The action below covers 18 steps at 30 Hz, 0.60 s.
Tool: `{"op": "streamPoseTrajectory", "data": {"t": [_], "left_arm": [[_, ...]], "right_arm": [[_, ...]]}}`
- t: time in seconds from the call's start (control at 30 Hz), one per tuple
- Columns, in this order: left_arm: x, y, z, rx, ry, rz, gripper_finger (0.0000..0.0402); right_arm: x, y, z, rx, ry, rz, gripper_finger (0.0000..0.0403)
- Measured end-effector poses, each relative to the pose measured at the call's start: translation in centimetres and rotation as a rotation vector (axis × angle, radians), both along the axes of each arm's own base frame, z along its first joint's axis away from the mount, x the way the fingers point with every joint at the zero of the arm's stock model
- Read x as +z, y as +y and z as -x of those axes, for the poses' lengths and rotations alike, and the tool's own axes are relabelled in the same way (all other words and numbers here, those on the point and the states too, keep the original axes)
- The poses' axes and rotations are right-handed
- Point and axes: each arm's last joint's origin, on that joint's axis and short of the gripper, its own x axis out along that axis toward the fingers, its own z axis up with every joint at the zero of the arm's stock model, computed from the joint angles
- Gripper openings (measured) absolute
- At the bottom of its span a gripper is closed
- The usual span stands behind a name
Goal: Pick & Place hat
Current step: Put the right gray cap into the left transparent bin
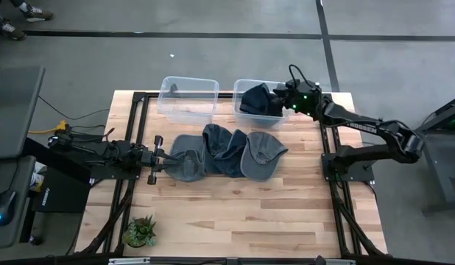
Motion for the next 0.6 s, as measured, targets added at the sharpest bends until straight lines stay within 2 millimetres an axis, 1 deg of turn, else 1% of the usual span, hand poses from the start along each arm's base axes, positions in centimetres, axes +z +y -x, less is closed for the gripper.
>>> {"op": "streamPoseTrajectory", "data": {"t": [0.17, 0.37, 0.6], "left_arm": [[0.0, 0.0, 0.0, 0.000, 0.000, 0.000, 0.0074], [0.0, 0.0, 0.0, 0.000, 0.000, 0.000, 0.0074], [0.0, 0.0, 0.0, 0.000, 0.000, 0.000, 0.0074]], "right_arm": [[1.1, 0.8, 0.4, 0.150, -0.040, 0.026, 0.0181], [2.3, 2.1, 0.9, 0.367, -0.074, 0.095, 0.0181], [2.7, 4.1, 1.3, 0.548, 0.002, 0.199, 0.0181]]}}
